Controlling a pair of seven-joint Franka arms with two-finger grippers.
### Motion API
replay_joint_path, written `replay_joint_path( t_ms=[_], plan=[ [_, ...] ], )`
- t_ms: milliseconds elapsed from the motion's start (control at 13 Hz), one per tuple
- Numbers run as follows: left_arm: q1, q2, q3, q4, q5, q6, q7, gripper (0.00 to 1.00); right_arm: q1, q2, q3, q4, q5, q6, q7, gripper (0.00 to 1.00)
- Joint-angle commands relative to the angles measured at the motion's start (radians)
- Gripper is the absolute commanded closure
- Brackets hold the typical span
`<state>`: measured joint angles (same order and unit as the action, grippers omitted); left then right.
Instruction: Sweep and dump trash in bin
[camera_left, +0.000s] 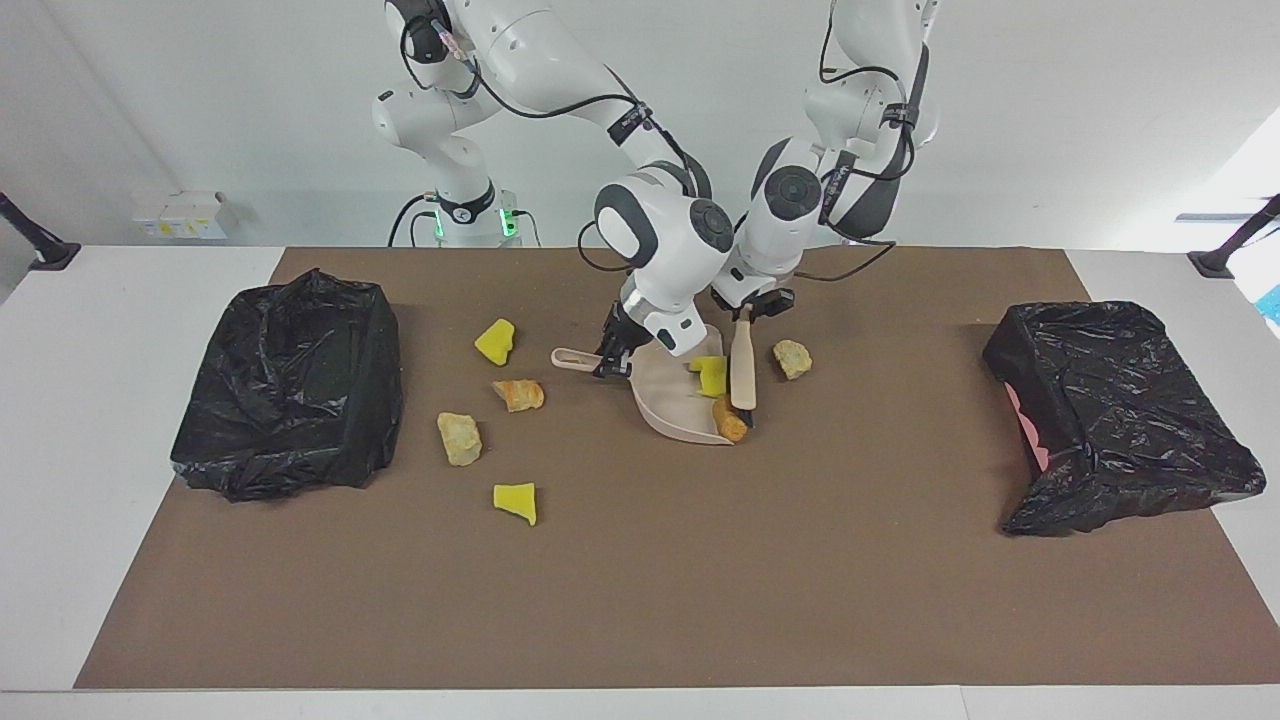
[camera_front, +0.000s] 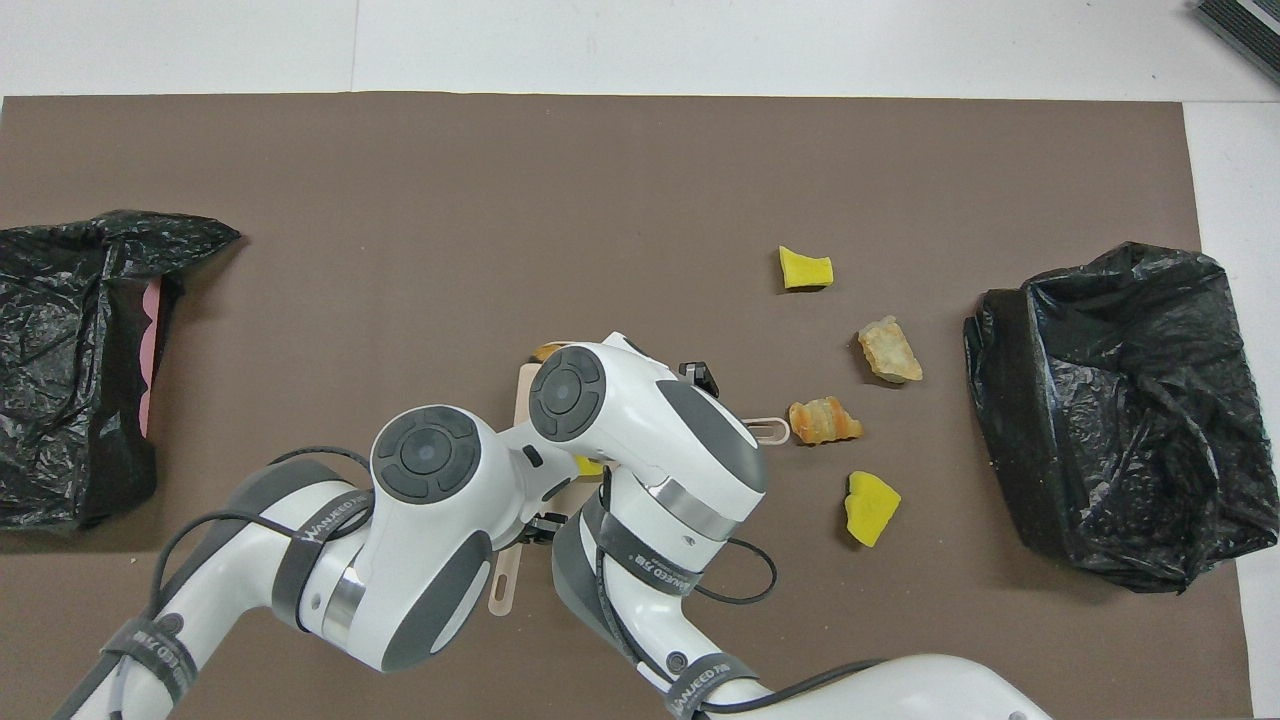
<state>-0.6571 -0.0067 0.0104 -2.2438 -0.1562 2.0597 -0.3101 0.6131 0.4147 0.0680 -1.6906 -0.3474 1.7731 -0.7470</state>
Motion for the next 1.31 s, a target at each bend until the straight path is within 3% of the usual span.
replay_joint_path(
  t_ms=[0, 385, 770, 925, 1233],
  plan=[
    [-0.007, -0.013, 0.017, -0.003, -0.026, -0.003, 0.031, 1.00, -0.009, -0.011, 0.004, -0.034, -0.004, 0.029, 0.028, 1.00],
    [0.111, -0.016, 0.019, -0.002, -0.126, -0.058, 0.142, 1.00, -0.010, -0.011, 0.004, -0.034, -0.004, 0.031, 0.028, 1.00],
    [0.252, -0.081, 0.031, 0.033, -0.147, -0.231, 0.213, 1.00, -0.010, -0.011, 0.004, -0.032, -0.004, 0.029, 0.028, 1.00],
    [0.336, -0.096, 0.030, 0.001, -0.146, -0.239, 0.210, 1.00, -0.010, -0.011, 0.004, -0.032, -0.004, 0.029, 0.028, 1.00],
    [0.382, -0.165, 0.030, -0.135, -0.138, -0.222, 0.190, 1.00, -0.018, -0.011, 0.004, -0.032, -0.001, 0.029, 0.028, 1.00]
  ],
)
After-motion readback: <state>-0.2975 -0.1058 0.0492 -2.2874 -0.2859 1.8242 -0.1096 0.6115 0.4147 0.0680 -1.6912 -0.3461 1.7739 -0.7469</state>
